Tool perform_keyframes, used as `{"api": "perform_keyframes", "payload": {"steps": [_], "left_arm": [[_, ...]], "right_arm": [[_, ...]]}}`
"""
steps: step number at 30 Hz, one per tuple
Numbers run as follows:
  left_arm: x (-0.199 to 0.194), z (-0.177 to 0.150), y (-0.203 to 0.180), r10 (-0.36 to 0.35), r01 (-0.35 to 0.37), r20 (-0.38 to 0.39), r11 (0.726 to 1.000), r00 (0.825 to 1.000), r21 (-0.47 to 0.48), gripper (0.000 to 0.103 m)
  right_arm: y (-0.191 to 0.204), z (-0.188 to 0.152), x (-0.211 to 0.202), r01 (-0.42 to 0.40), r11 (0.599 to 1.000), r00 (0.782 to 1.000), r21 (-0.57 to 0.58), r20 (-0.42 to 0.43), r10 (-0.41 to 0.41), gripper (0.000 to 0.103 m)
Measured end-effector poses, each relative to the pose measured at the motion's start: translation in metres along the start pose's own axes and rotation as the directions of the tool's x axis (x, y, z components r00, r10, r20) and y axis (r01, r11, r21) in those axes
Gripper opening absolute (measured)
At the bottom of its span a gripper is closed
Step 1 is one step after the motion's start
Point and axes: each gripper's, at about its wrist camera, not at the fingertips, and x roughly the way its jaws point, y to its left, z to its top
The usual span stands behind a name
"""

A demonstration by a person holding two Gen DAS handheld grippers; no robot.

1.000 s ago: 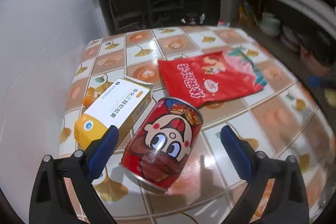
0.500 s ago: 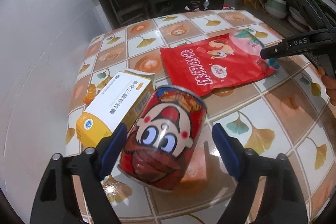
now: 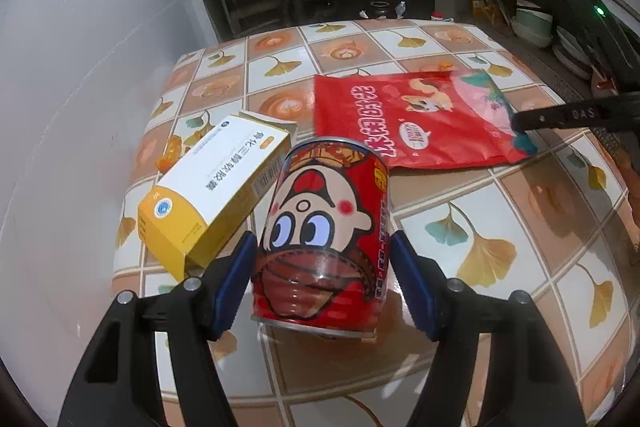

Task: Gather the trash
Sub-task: 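Grasp the red can with the left tool while the right tool grasps the red snack bag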

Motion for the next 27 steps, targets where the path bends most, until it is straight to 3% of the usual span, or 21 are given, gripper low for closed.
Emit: {"api": "perform_keyframes", "payload": {"steps": [5,12,21,24,27], "left_arm": [[-0.009,-0.010,-0.005,-0.021,0.021,0.000,1.000,1.000,-0.021,0.066],[-0.030,-0.035,-0.024,-0.052,0.053,0.009,0.998,0.999,-0.027,0.066],[-0.056,-0.064,-0.042,-0.160,0.159,-0.013,0.984,0.987,-0.082,0.066],[-0.060,-0.068,-0.045,-0.185,0.182,-0.021,0.978,0.982,-0.101,0.066],[-0.061,-0.069,-0.046,-0.191,0.187,-0.027,0.976,0.981,-0.112,0.066]], "right_arm": [[-0.016,-0.028,-0.022,-0.015,0.999,1.000,0.045,0.007,0.014,0.001],[-0.043,-0.096,-0.070,0.006,0.993,1.000,0.115,0.022,-0.008,0.001],[-0.059,-0.171,-0.117,-0.013,0.974,0.999,0.225,0.037,0.005,0.003],[-0.055,-0.182,-0.121,-0.029,0.977,0.999,0.211,0.021,0.025,0.009],[-0.047,-0.181,-0.130,-0.008,0.987,0.999,0.158,0.032,0.003,0.034]]}}
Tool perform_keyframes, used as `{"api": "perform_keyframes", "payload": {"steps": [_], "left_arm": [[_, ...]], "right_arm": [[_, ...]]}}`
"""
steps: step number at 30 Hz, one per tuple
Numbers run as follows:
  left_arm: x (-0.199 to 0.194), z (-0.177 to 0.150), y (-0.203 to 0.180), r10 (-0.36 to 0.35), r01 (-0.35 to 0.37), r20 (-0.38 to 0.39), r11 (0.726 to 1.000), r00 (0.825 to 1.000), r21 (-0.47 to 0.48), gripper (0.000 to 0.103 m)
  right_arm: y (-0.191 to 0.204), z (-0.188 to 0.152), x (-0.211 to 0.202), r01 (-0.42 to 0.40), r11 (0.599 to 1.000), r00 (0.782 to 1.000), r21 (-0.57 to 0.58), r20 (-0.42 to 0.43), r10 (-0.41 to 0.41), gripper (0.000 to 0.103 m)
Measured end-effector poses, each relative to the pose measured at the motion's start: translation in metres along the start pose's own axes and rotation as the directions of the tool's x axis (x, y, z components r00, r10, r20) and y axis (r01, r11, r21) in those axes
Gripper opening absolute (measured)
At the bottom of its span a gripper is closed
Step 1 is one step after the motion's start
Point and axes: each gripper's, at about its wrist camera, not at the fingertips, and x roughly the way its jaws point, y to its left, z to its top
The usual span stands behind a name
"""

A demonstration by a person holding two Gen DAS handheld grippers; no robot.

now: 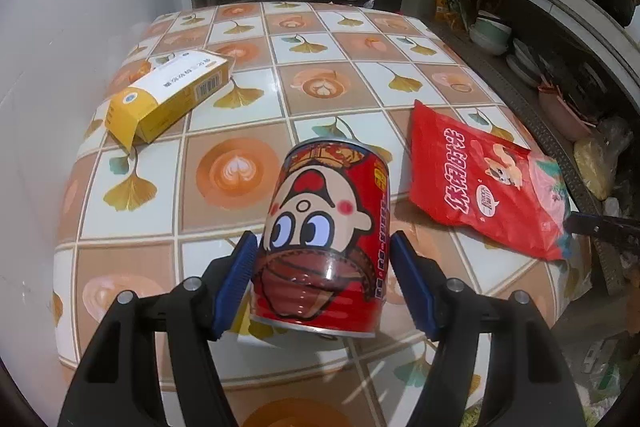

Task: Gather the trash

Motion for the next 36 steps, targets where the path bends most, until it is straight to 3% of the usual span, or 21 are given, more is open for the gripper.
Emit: {"api": "perform_keyframes", "payload": {"steps": [1,5,9,16,25,32,34,36], "left_arm": [[0.000,0.000,0.000,0.000,0.000,0.000,1.000,1.000,0.000,0.066],[-0.001,-0.001,-0.002,-0.004,0.004,-0.001,1.000,1.000,0.001,0.066],[-0.001,-0.002,-0.003,-0.006,0.006,-0.001,1.000,1.000,-0.003,0.066],[-0.001,-0.002,-0.004,-0.012,0.012,-0.007,1.000,1.000,-0.006,0.066],[-0.001,-0.002,-0.007,-0.006,0.006,0.003,1.000,1.000,-0.003,0.066],[-0.001,-0.003,-0.010,-0.004,0.004,0.001,1.000,1.000,-0.001,0.066],[-0.001,-0.002,-0.009,-0.006,0.006,0.001,1.000,1.000,-0.003,0.066],[-0.001,-0.002,-0.009,-0.008,0.008,0.000,1.000,1.000,-0.006,0.066]], "right_arm": [[0.003,0.001,-0.003,0.006,1.000,1.000,-0.019,0.013,-0.006,0.042],[0.010,0.014,-0.014,0.041,0.995,0.996,-0.086,0.081,-0.034,0.052],[-0.002,0.040,-0.005,0.037,0.996,0.992,-0.077,0.124,-0.027,0.055],[-0.035,0.074,0.041,-0.004,1.000,0.998,0.023,0.057,0.003,0.055],[-0.030,0.045,0.030,-0.089,0.996,0.996,0.025,-0.018,0.089,0.056],[-0.014,0.020,0.014,-0.208,0.978,0.975,-0.007,-0.078,0.206,0.056],[-0.010,0.019,0.013,-0.206,0.978,0.975,-0.033,-0.092,0.202,0.056],[-0.004,0.020,0.009,-0.143,0.987,0.988,-0.078,-0.074,0.137,0.056]]}}
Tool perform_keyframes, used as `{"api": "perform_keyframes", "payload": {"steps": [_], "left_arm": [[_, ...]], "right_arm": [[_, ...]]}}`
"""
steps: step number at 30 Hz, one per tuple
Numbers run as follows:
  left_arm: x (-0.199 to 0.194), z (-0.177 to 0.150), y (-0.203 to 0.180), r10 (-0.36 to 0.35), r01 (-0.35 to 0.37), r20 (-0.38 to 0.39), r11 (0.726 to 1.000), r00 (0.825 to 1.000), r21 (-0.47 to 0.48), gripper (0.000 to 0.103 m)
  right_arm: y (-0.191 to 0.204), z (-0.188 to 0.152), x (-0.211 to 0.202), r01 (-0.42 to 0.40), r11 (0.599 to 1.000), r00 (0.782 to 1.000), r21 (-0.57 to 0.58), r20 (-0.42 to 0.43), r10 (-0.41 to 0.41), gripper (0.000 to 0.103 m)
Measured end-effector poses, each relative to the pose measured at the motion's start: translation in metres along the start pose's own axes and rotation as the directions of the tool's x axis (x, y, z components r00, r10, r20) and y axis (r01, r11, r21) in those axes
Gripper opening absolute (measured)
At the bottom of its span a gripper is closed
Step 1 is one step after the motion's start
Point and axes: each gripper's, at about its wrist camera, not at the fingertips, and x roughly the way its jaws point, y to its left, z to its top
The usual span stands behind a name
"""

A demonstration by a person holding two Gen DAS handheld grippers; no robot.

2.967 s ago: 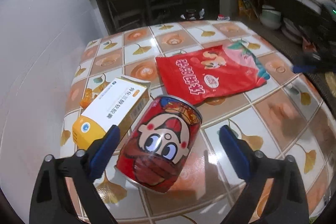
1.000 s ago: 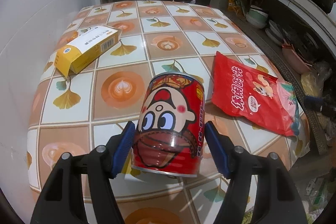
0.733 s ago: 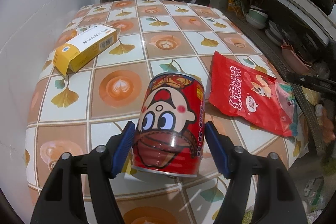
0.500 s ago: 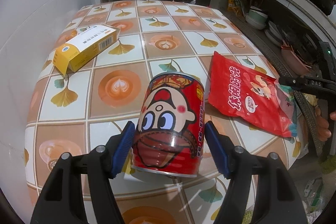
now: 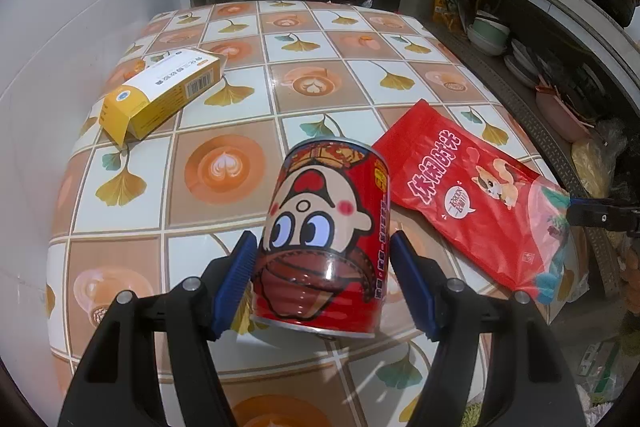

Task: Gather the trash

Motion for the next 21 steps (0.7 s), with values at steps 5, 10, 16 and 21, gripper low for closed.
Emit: {"api": "perform_keyframes", "payload": {"steps": [5,10,16,21], "left_arm": [[0.000,0.000,-0.001,-0.001,0.001,0.002,1.000,1.000,-0.008,0.066],[0.001,-0.001,-0.001,-0.001,0.001,-0.003,1.000,1.000,-0.004,0.067],[0.003,-0.002,0.002,-0.005,0.005,-0.013,1.000,1.000,-0.012,0.067],[0.003,-0.002,0.003,-0.009,0.009,-0.015,1.000,1.000,-0.014,0.067]], "right_arm": [[-0.006,0.010,-0.011,0.064,0.998,0.994,0.017,0.092,-0.065,0.062],[-0.008,0.021,0.004,0.097,0.995,0.991,0.003,0.093,-0.097,0.070],[-0.008,0.020,0.027,0.099,0.995,0.995,-0.002,0.028,-0.099,0.070],[-0.002,0.011,0.028,0.081,0.997,0.997,-0.019,0.013,-0.081,0.070]]}}
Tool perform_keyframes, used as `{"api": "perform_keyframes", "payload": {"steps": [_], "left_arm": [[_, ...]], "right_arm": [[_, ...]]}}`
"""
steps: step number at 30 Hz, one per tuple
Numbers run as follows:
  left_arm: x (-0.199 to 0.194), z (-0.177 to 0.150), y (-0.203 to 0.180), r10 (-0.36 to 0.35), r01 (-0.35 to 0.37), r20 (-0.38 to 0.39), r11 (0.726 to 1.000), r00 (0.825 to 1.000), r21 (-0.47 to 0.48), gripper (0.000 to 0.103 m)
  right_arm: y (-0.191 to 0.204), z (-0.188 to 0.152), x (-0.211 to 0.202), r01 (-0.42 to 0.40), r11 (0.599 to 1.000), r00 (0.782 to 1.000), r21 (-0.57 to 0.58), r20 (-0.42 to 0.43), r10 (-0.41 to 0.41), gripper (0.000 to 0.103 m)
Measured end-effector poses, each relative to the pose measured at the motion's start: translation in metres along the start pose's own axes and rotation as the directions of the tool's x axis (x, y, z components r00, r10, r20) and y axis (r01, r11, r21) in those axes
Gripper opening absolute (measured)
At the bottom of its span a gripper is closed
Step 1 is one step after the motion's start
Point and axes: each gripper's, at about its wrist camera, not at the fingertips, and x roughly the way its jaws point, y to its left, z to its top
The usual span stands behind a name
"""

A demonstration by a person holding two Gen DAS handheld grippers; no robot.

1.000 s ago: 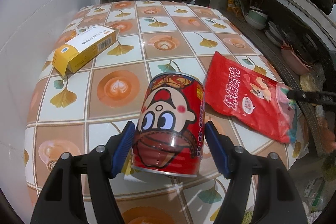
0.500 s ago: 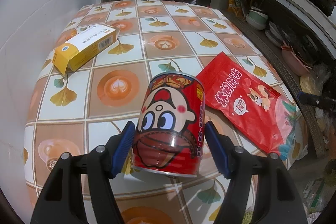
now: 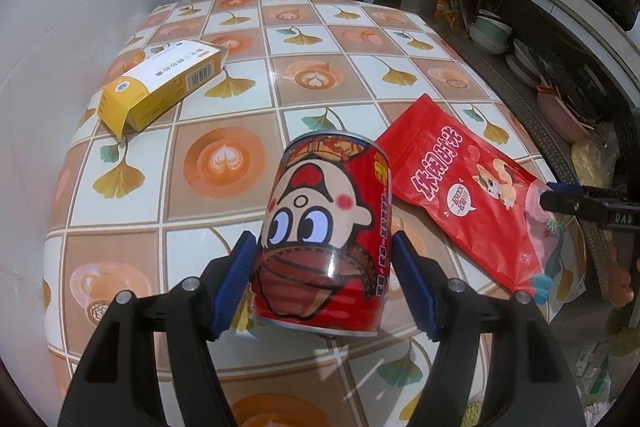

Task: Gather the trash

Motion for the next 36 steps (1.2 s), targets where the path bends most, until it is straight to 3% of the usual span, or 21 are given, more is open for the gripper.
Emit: {"api": "perform_keyframes", "payload": {"steps": [5,8,20,28,36], "left_arm": [[0.001,0.000,0.000,-0.001,0.001,-0.002,1.000,1.000,0.000,0.067],[0.001,-0.001,0.000,-0.001,0.001,-0.002,1.000,1.000,-0.001,0.067],[-0.002,-0.002,-0.002,-0.019,0.019,0.015,1.000,1.000,-0.008,0.072],[-0.004,0.006,-0.005,-0.026,0.026,0.030,1.000,0.999,0.005,0.078],[0.010,0.012,-0.002,-0.013,0.013,-0.007,1.000,1.000,0.003,0.078]], "right_arm": [[0.009,-0.007,0.001,0.017,0.999,1.000,-0.027,-0.009,-0.018,0.060],[0.011,-0.010,0.003,0.045,0.998,0.999,-0.036,-0.008,-0.046,0.046],[0.023,-0.016,0.006,0.145,0.985,0.989,-0.092,0.026,-0.143,0.039],[0.024,-0.017,0.006,0.156,0.984,0.987,-0.089,0.038,-0.153,0.037],[0.023,-0.017,0.002,0.148,0.986,0.988,-0.077,0.054,-0.144,0.026]]}}
